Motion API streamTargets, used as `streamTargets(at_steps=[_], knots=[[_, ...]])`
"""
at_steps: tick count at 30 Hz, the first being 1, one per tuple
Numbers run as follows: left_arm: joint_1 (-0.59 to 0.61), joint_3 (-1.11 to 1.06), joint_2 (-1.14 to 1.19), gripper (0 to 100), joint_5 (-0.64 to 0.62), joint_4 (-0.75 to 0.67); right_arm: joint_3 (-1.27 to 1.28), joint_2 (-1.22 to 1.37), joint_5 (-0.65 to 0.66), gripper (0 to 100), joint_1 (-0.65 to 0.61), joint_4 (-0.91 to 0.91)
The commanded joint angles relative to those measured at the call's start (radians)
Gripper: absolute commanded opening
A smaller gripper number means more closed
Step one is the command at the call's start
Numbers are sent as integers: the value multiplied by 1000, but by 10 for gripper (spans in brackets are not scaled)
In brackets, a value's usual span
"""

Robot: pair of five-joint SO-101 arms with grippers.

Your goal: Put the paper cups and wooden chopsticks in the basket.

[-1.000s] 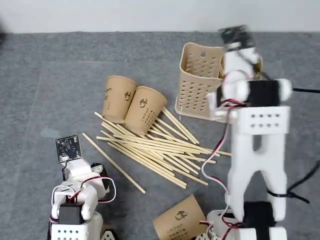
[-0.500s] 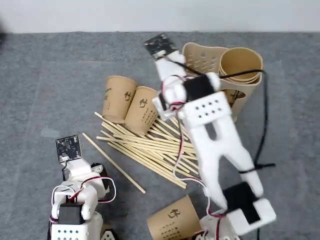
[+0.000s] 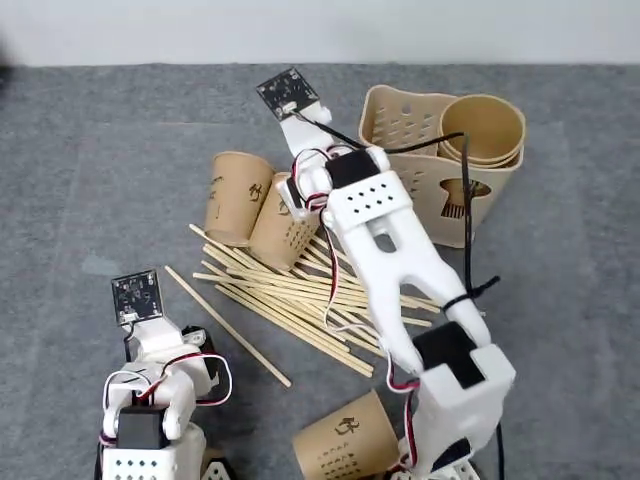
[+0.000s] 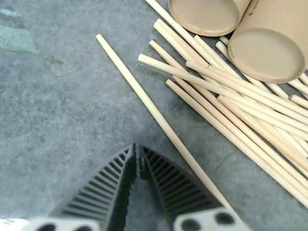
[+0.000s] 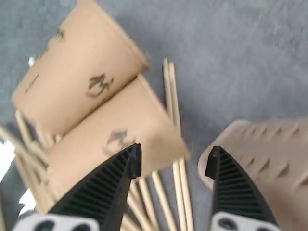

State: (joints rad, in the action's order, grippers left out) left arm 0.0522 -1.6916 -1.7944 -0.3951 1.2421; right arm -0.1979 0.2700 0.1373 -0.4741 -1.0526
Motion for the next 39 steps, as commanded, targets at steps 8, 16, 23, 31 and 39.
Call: streamTargets(at_steps=[8,16,23,31,39], knots=[[2,7,2,14,-6,5,-8,51,12,233,1,283],[2,7,2,14,-6,5,-8,179,14,191,47,346],[2,7,2,14,-6,5,-8,194,14,36,45,265],[2,7,2,14,-6,5,-8,96,12,9,-16,7],[2,7,2,14,-6,5,-8,-50,3,9,-85,-292]])
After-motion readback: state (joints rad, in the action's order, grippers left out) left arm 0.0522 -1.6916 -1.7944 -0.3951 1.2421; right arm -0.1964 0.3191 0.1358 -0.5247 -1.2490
